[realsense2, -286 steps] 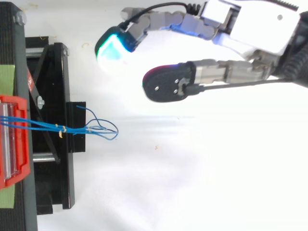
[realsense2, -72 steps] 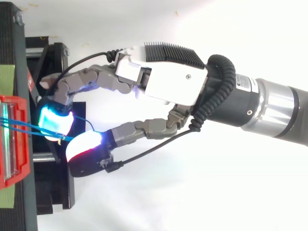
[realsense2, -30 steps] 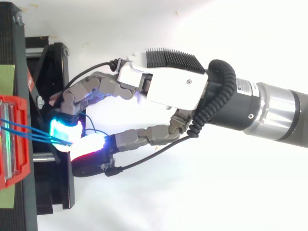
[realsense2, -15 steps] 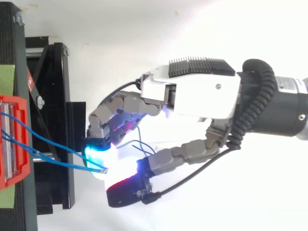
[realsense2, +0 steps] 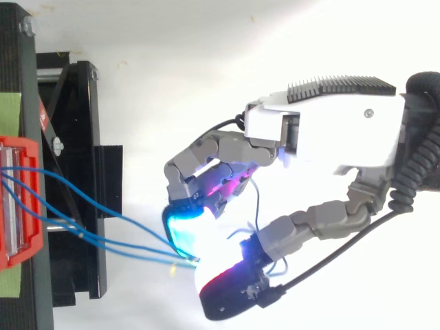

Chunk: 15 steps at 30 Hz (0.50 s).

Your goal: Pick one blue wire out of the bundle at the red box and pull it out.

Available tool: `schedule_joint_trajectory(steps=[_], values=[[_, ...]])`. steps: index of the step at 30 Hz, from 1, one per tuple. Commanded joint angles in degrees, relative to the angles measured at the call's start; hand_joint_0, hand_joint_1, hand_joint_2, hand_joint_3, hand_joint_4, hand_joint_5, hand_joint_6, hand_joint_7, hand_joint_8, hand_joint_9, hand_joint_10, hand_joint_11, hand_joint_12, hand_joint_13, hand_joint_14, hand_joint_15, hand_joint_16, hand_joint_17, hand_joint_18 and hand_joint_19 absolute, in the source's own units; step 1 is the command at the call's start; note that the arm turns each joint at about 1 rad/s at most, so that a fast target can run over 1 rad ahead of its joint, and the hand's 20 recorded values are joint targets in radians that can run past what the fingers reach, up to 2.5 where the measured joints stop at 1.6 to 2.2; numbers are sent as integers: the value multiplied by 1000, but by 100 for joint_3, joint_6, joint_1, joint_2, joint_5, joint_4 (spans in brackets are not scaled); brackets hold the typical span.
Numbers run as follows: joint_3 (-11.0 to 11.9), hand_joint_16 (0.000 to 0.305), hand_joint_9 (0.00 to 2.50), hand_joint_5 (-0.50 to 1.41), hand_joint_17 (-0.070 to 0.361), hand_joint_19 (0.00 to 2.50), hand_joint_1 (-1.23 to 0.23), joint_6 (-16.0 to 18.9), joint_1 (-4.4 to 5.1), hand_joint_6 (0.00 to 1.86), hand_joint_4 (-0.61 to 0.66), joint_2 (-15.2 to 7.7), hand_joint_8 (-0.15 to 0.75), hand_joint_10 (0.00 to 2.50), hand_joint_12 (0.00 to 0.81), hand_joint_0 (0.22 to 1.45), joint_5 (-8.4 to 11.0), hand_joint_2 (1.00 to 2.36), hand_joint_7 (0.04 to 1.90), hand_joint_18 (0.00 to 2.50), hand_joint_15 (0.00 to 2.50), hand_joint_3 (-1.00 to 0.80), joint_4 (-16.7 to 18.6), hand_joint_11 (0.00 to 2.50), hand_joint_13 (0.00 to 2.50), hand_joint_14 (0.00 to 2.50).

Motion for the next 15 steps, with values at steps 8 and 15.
schedule_joint_trajectory(steps=[8,15], values=[[0,45,897,-136,102,319,-898,262,14,919,0,77,347,4,400,805,-169,1005,1573,902,334,-436,-340,231,960,12],[0,45,902,-138,102,326,-891,376,14,935,17,121,348,4,399,782,-231,1007,1480,909,336,-399,-402,238,966,11]])
